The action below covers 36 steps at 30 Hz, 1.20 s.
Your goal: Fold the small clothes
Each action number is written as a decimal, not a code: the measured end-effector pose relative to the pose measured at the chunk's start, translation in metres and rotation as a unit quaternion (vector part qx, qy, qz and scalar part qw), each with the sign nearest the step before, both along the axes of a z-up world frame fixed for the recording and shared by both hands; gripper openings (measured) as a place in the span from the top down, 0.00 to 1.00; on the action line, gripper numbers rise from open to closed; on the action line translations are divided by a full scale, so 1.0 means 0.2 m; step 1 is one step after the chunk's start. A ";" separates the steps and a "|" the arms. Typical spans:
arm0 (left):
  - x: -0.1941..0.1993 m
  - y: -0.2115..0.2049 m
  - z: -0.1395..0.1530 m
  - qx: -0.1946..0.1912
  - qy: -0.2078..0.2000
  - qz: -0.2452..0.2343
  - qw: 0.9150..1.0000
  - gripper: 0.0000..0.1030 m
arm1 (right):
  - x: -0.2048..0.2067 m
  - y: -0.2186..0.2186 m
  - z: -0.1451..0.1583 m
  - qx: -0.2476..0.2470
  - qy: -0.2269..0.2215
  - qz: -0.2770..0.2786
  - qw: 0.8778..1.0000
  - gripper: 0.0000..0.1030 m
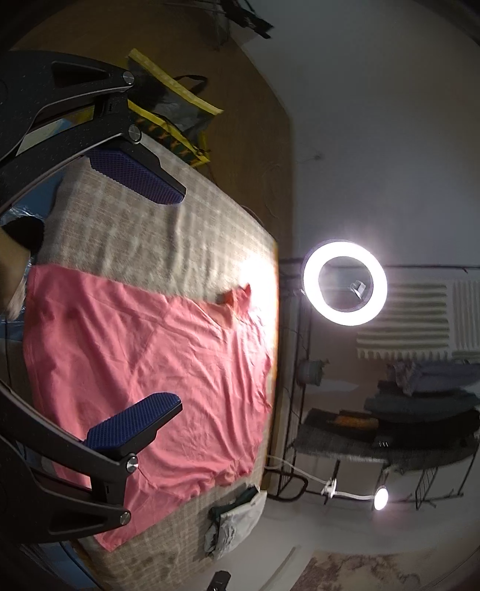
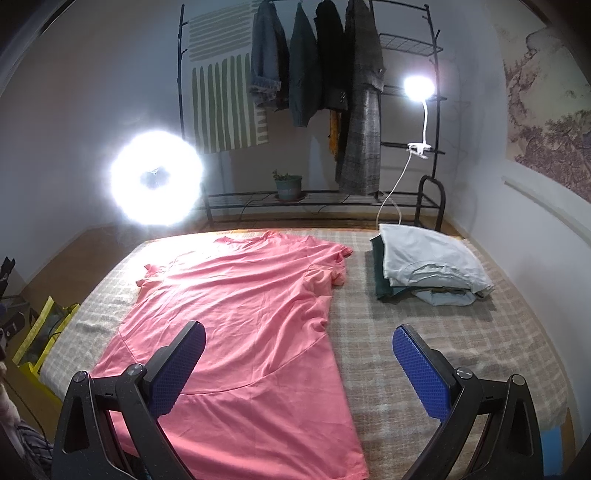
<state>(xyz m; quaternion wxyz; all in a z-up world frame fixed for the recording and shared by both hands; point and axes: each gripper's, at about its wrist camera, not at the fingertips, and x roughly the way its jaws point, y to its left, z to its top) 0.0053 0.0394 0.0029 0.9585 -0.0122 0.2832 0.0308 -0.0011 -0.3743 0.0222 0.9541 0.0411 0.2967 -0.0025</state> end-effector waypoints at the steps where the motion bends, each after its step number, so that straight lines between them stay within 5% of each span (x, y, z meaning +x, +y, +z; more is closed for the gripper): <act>1: 0.00 0.02 -0.02 -0.002 0.004 0.007 1.000 0.00 | 0.03 0.01 -0.01 0.000 0.004 0.003 1.000 0.01; 5: -0.01 0.15 -0.13 -0.012 0.023 0.033 0.999 0.00 | 0.10 0.07 -0.01 0.001 0.014 0.018 1.000 0.05; 11: -0.07 0.30 -0.31 -0.069 0.067 0.047 0.994 0.19 | 0.29 0.26 0.09 0.037 0.016 0.092 0.995 0.10; 15: -0.08 0.39 -0.50 -0.144 0.130 0.053 0.980 0.34 | 0.44 0.44 0.14 0.028 0.029 0.143 0.989 0.22; 18: -0.08 0.41 -0.67 -0.200 0.191 0.055 0.959 0.43 | 0.55 0.56 0.19 0.025 0.035 0.175 0.984 0.26; 22: -0.07 0.42 -0.82 -0.236 0.236 0.059 0.941 0.43 | 0.68 0.68 0.28 0.046 0.038 0.213 0.975 0.26; 26: -0.06 0.39 -0.88 -0.239 0.253 0.051 0.936 0.43 | 0.83 0.83 0.35 0.078 0.040 0.244 0.966 0.27; 31: -0.03 0.42 -0.93 -0.268 0.264 0.061 0.925 0.43 | 1.04 1.05 0.28 0.090 0.068 0.263 0.958 0.27; 36: 0.01 0.40 -0.95 -0.270 0.269 0.054 0.923 0.50 | 1.31 1.28 0.05 0.091 0.119 0.261 0.954 0.27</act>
